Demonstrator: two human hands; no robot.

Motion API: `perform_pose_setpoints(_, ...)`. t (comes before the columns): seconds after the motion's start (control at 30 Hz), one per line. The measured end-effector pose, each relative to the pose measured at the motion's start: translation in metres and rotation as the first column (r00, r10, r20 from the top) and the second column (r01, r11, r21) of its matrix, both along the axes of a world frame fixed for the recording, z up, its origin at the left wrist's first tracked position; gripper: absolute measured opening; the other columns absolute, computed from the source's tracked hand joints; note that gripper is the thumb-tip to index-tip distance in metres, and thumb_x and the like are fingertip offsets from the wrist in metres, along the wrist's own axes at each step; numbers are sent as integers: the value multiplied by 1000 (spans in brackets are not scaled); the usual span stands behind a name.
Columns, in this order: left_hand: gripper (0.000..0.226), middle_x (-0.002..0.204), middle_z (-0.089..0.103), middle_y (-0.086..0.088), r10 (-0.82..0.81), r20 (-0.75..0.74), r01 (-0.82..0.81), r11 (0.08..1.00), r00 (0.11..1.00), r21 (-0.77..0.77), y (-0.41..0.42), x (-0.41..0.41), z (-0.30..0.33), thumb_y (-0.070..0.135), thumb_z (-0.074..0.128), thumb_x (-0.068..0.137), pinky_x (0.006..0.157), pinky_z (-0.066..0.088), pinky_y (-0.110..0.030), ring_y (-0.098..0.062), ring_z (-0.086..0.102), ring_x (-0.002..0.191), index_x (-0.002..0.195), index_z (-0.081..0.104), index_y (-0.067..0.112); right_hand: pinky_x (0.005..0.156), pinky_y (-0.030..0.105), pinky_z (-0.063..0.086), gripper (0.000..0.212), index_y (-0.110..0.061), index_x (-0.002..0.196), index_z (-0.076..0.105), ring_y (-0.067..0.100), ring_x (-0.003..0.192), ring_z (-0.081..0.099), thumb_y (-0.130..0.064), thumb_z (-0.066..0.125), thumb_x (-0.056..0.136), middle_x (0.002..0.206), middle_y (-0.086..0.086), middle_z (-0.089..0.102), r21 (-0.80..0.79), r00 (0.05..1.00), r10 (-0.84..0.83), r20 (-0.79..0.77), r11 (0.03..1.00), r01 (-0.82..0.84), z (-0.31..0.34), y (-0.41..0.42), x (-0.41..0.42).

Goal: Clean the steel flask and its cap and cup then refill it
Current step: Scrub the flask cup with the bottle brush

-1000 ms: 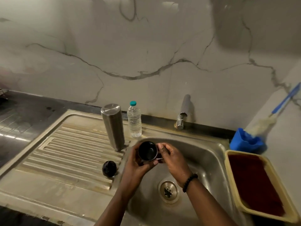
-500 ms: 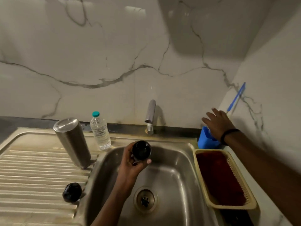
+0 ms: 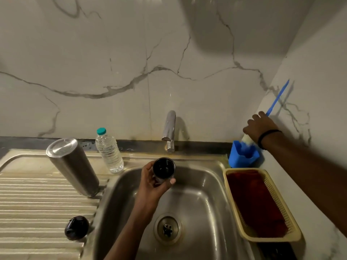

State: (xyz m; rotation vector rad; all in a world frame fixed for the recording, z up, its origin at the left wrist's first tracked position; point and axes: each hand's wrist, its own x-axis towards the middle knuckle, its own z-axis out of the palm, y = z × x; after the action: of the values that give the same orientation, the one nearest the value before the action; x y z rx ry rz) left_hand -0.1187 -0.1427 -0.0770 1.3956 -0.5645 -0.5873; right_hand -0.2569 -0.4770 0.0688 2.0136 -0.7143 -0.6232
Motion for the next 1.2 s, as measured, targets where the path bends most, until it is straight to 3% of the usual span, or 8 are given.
perform_pose_setpoints(0.17,65,116,65,14,27,-51,-28,999,998,-19,-1,-3,-3,29,82,74,81,56,-31,-11,66,105,130,50,32,110,43,28,30,-29,125,55,22,125,46,-31,42,97,129,-4,57,-18,985,-113,130,993,116,44,12,1)
perform_pose_setpoints(0.3,59,113,68,10,25,-82,-29,998,996,-50,3,-5,-1,32,78,75,77,59,-31,-13,68,101,129,54,32,94,37,35,28,-30,107,63,19,99,58,-48,48,91,102,-4,64,139,917,-177,358,981,135,80,23,-6)
perform_pose_setpoints(0.43,54,111,68,16,9,-89,-16,997,996,-78,10,-8,4,34,73,79,79,60,-32,-11,68,105,130,55,34,79,32,38,23,-34,110,61,18,95,58,-39,65,88,102,-4,64,382,850,-160,502,923,-52,103,52,-23)
perform_pose_setpoints(0.6,60,125,67,-1,-25,-111,16,997,994,-81,17,-5,5,34,74,82,85,60,-36,-20,68,113,139,52,33,75,34,46,26,-40,104,61,11,88,59,-44,72,81,94,-14,65,617,718,-174,674,667,-418,83,109,-28)
perform_pose_setpoints(0.77,60,130,65,0,-108,-56,102,991,993,-89,26,0,9,32,75,84,93,58,-48,-25,65,118,140,53,34,88,35,46,46,-45,129,54,10,103,58,-50,64,84,112,-13,62,627,736,-12,677,531,-569,27,140,-11)
perform_pose_setpoints(0.93,71,129,66,-5,-111,-249,59,976,962,-208,26,0,14,40,74,76,85,59,-49,-28,68,111,141,49,30,58,33,49,62,-55,148,19,10,72,52,-46,39,90,92,-9,52,413,595,266,759,510,-755,-9,154,2)
perform_pose_setpoints(1.1,48,115,67,-12,-91,-276,11,961,957,-277,20,4,24,39,52,93,71,59,-38,-24,67,87,136,51,17,44,25,37,73,-45,151,21,10,66,46,-28,59,91,88,-3,51,232,480,399,781,528,-817,-25,164,8)
perform_pose_setpoints(1.2,63,105,65,-15,-45,-262,-22,969,964,-245,18,5,29,60,55,89,58,53,-31,-20,61,73,128,55,10,41,23,34,79,-44,151,24,10,63,47,-24,65,86,87,-3,51,206,475,424,772,539,-817,-39,164,7)
